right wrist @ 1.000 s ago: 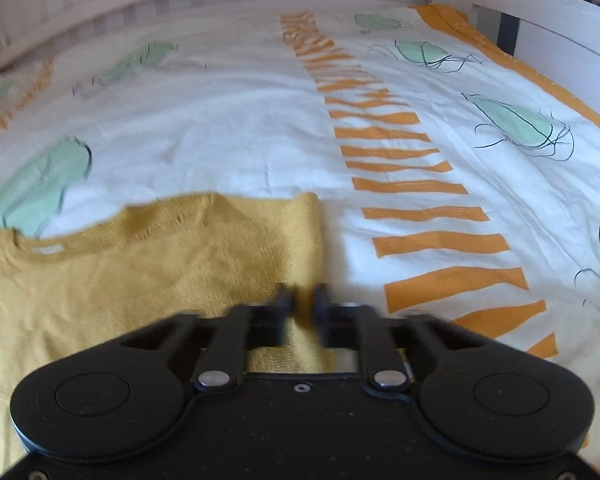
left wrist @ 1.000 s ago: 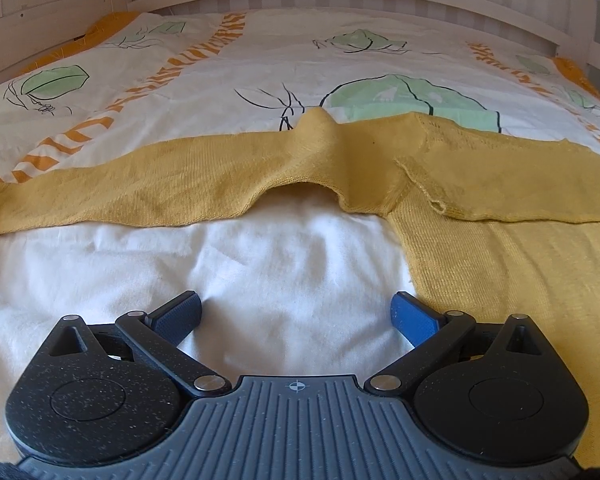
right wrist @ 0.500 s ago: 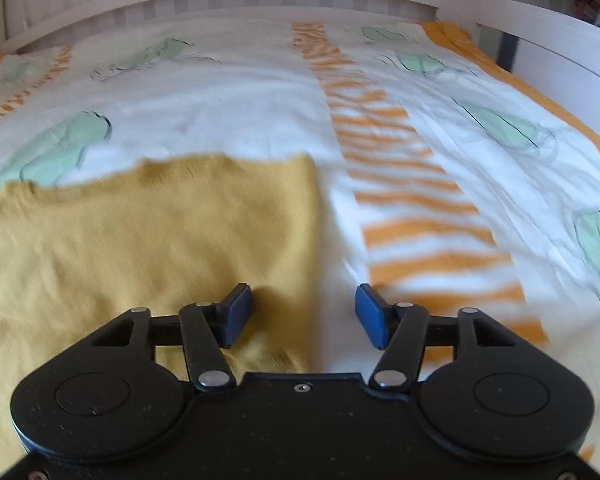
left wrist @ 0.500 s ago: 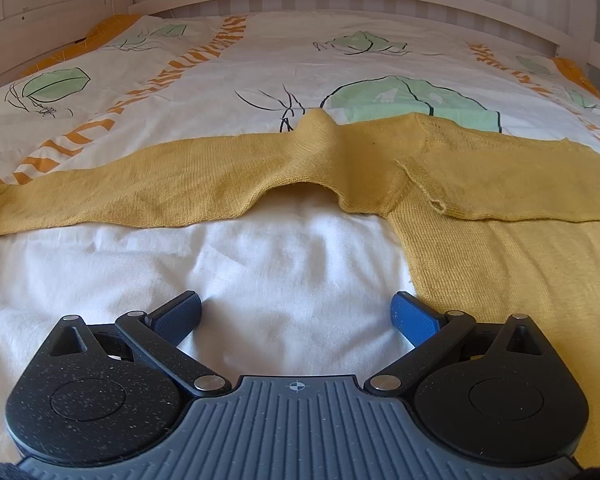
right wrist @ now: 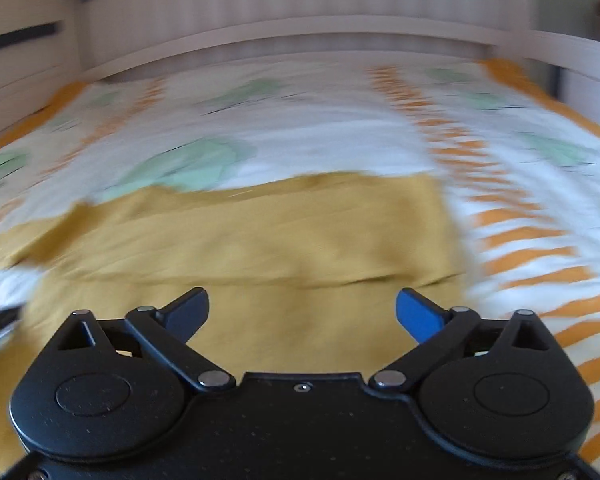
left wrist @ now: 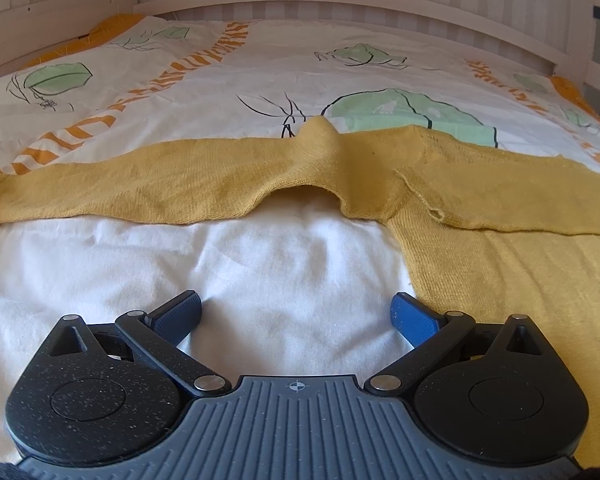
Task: Fold small clothes
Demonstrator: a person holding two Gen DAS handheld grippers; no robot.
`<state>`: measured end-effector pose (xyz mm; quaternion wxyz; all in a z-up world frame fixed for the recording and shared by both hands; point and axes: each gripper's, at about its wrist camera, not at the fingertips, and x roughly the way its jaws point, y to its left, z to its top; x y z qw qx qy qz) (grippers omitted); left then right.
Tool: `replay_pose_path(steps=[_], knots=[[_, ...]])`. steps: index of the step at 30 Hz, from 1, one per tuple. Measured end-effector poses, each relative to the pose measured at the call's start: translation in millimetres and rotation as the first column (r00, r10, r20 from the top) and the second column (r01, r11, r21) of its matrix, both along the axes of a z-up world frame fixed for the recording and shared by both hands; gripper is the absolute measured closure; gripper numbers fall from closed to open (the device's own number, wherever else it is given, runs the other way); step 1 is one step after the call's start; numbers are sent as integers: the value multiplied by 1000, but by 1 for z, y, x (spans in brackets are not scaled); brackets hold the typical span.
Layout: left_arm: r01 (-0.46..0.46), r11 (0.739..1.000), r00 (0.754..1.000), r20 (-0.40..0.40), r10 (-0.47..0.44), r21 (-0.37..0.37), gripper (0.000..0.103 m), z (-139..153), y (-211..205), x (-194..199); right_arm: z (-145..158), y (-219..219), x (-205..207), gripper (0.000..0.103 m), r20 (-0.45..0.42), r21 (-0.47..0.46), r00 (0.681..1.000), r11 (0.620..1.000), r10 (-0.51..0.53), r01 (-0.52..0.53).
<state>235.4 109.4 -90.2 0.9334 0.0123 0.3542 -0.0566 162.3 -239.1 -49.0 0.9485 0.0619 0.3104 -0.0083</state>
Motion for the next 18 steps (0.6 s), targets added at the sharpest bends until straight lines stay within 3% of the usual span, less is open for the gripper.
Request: replay_pose_path(steps=[3, 7, 12, 18], knots=[[14, 1000, 1000, -17, -14, -23, 1, 4, 5, 1, -2, 46, -2, 1, -3, 13, 991, 991, 132, -132], [10, 1000, 999, -31, -11, -17, 2, 12, 16, 0, -5, 94, 2, 1, 11, 39, 973, 972, 231, -231], [-44, 999, 999, -2, 44, 18, 2, 30, 47, -1, -15, 136, 13, 1, 15, 30, 962, 961, 274, -274], [-156, 988, 988, 22, 156, -2, 2, 48, 100, 15, -36, 162, 12, 1, -31, -18, 961, 961, 276, -277]])
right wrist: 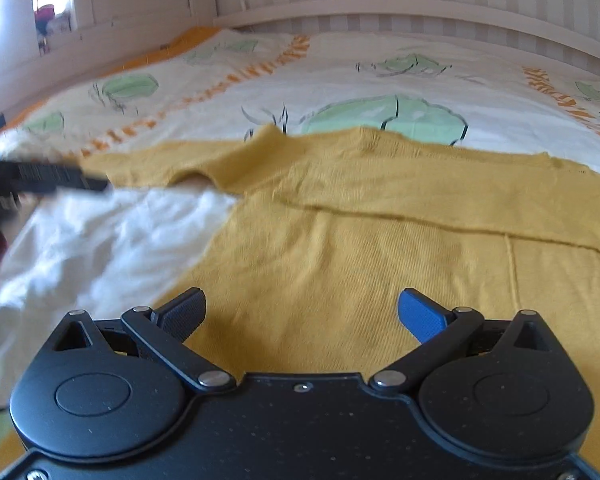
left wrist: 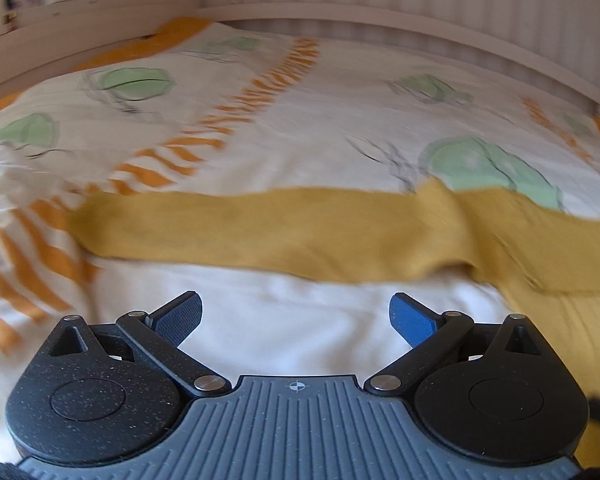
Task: Fold small clothes
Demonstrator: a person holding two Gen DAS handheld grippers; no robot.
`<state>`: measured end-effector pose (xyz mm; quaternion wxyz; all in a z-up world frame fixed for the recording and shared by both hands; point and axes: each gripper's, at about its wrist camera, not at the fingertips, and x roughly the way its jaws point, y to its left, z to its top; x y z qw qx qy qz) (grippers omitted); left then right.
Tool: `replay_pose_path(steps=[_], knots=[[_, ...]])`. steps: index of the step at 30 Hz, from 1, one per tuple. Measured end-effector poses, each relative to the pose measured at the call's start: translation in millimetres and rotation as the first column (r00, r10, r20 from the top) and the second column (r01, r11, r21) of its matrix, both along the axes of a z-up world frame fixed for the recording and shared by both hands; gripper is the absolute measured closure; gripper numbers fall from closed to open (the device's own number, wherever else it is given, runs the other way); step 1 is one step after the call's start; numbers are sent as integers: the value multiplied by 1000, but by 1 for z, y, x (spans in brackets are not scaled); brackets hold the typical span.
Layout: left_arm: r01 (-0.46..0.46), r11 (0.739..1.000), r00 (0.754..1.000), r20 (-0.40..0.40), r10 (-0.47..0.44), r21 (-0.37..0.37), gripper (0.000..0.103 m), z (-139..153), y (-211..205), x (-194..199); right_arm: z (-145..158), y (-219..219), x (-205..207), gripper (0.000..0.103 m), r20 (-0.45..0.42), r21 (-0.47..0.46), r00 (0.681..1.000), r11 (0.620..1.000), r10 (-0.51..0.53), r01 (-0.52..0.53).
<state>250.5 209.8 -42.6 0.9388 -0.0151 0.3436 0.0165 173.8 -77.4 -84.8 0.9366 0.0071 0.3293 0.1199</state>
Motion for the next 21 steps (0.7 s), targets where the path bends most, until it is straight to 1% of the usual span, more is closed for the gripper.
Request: replay_pose_path(steps=[2, 5, 8, 10, 14, 16, 18, 21], knots=[[-44, 999, 999, -8, 44, -18, 2, 1, 18, 9, -2, 0, 1, 0, -16, -8, 1000, 1000, 2, -2], [-120, 992, 993, -25, 119, -27, 2, 0, 45, 24, -6, 2, 3, 0, -36, -25, 999, 1000, 5, -6], [-183, 983, 983, -15, 183, -4, 2, 4, 68, 34, -8, 7, 2, 0, -28, -53, 1000, 999, 5, -7], [-223, 975, 975, -11, 223, 11, 2, 6, 83, 41, -10, 7, 1, 0, -23, -54, 1000, 999, 4, -6], [-308, 951, 951, -20, 308, -25, 2, 7, 112, 52, -11, 7, 2, 0, -18, -53, 1000, 999, 2, -3], [-333, 942, 943, -29, 332, -41, 2, 5, 121, 57, -11, 7, 2, 0, -15, -53, 1000, 999, 2, -3], [-341, 940, 940, -32, 340, -24, 2, 4, 122, 62, -11, 7, 2, 0, -14, -51, 1000, 999, 1, -2], [-329, 943, 943, -30, 331, 49, 2, 0, 114, 73, -11, 7, 2, 0, -12, -51, 1000, 999, 1, -2]])
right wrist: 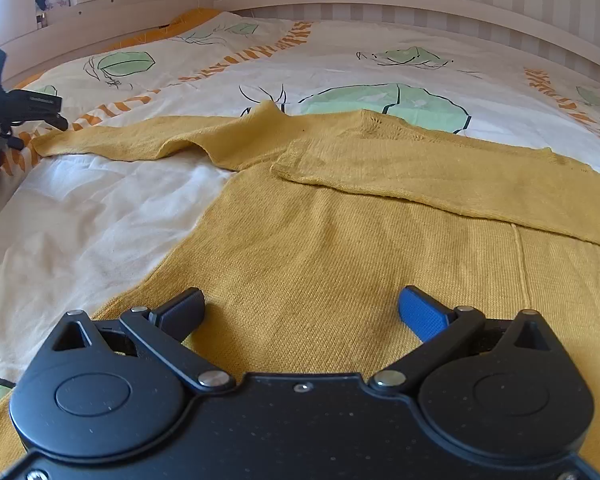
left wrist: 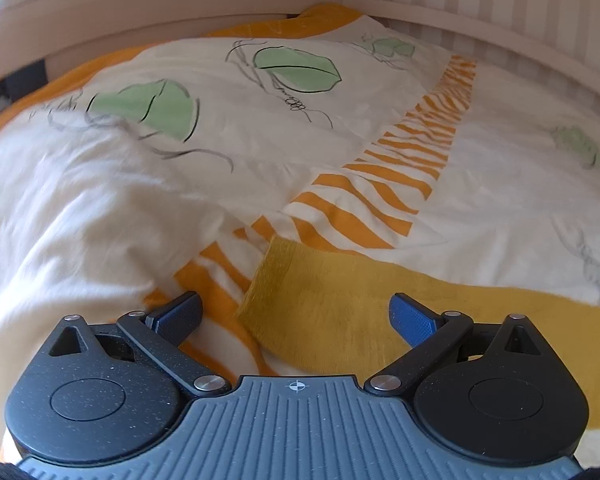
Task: Fold small clothes
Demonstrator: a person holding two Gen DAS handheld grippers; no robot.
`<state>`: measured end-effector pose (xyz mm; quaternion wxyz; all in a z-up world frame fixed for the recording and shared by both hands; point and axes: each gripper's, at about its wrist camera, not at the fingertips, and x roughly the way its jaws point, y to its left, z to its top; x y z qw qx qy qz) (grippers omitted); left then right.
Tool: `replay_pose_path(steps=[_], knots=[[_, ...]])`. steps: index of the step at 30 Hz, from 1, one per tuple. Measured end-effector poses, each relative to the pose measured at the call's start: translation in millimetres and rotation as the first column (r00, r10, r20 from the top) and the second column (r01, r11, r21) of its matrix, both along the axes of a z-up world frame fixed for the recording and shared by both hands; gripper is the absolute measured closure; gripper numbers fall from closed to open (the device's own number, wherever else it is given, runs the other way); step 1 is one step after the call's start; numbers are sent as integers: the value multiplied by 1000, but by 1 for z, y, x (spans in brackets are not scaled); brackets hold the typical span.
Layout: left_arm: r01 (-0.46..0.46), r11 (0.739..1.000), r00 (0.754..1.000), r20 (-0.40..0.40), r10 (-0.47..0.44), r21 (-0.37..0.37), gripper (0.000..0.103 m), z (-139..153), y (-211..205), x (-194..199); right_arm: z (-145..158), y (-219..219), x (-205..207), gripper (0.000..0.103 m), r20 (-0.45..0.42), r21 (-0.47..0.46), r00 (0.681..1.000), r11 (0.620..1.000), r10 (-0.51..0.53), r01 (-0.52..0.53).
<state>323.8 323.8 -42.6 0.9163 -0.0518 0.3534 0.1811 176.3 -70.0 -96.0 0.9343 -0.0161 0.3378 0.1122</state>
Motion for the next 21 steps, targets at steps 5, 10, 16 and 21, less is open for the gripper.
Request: replay_pose_path(steps=[5, 10, 16, 21], knots=[[-5, 998, 1000, -14, 6, 55, 22, -6, 1, 15, 0, 0, 0, 0, 2, 3, 1000, 1000, 0, 0], [-24, 1000, 1000, -11, 24, -13, 99, -6, 14, 18, -1, 0, 0, 0, 7, 4, 1000, 1000, -2, 2], [2, 998, 998, 61, 1, -57, 100, 26, 11, 5, -1, -1, 0, 0, 10, 9, 1000, 1000, -2, 2], [100, 990, 990, 114, -89, -98, 100, 72, -14, -4, -1, -1, 1, 0, 8, 10, 1000, 1000, -2, 1]])
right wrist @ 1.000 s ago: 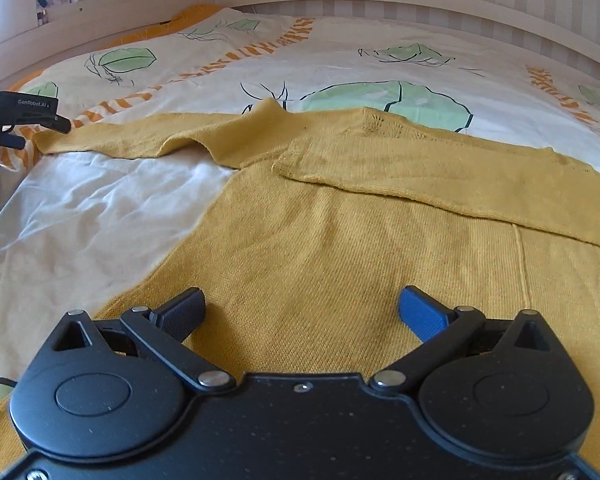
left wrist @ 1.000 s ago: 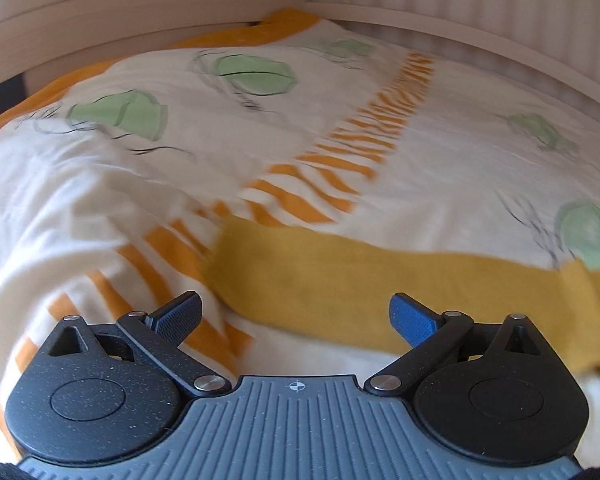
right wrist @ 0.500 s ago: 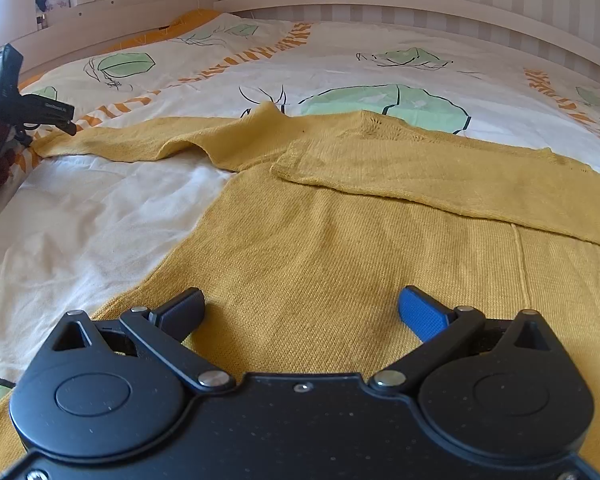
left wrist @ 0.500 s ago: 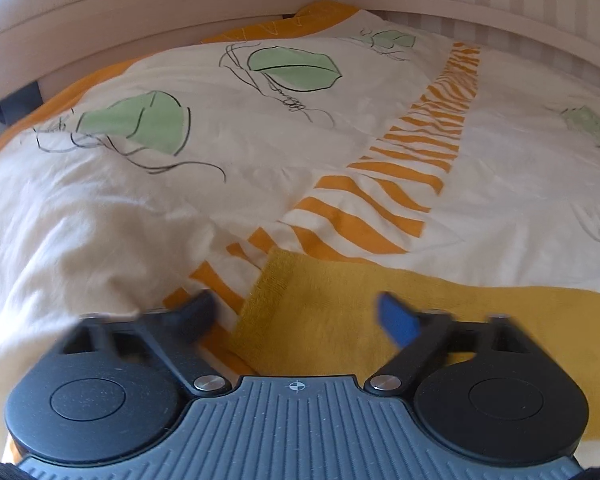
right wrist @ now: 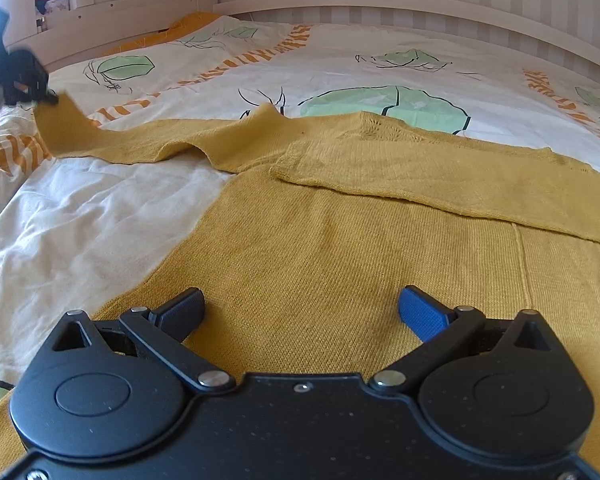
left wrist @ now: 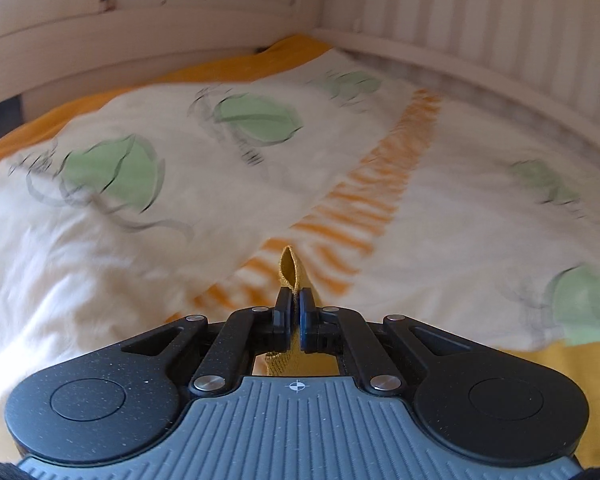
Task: Fold small clothes
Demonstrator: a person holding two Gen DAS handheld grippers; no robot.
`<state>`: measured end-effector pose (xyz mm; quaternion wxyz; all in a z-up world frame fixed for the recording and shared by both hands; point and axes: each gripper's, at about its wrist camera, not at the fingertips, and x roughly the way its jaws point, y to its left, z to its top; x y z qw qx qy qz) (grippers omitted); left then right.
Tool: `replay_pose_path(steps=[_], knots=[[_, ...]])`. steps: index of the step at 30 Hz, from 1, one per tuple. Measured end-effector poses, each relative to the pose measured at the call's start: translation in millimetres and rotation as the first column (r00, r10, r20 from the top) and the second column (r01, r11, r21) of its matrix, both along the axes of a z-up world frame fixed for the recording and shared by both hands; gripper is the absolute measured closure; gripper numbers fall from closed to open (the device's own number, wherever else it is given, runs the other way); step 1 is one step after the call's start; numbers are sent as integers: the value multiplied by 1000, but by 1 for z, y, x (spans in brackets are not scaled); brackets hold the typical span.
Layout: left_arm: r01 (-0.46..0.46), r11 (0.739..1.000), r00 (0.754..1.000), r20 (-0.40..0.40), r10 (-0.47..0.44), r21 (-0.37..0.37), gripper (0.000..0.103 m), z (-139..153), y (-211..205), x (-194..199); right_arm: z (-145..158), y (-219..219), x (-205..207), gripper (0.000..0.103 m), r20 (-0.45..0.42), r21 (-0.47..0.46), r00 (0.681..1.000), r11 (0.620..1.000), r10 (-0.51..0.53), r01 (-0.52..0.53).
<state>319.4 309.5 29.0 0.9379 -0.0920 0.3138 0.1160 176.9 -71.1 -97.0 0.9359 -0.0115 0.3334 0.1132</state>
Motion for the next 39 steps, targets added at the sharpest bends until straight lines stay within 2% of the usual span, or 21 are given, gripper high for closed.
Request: replay_pose_path(steps=[5, 9, 15, 20, 24, 29, 33, 39], knots=[[101, 993, 993, 64, -97, -55, 100, 53, -38, -9, 1, -2, 1, 0, -10, 11, 1000, 1000, 2, -2], [192, 979, 976, 120, -183, -69, 100, 98, -78, -17, 4, -7, 4, 0, -28, 47, 1000, 999, 9, -8], [317, 945, 935, 190, -299, -75, 100, 155, -151, -25, 20, -34, 3, 0, -66, 187, 998, 982, 5, 8], [426, 901, 886, 239, -396, -84, 100, 181, -222, -22, 36, -73, -17, 0, -53, 248, 998, 968, -31, 43], [512, 853, 839, 275, -469, -107, 100, 182, -284, -20, 44, -109, -34, 0, -40, 248, 997, 965, -72, 80], [594, 789, 791, 289, -538, -157, 100, 158, -352, -17, 50, -150, -54, 0, -32, 257, 990, 956, -140, 143], [637, 748, 764, 278, -582, -184, 100, 128, -407, -15, 52, -170, -67, 0, -27, 253, 984, 951, -177, 178], [696, 699, 717, 200, -667, -163, 96, 73, -469, -22, 51, -191, -77, 0, -37, 259, 976, 941, -215, 217]])
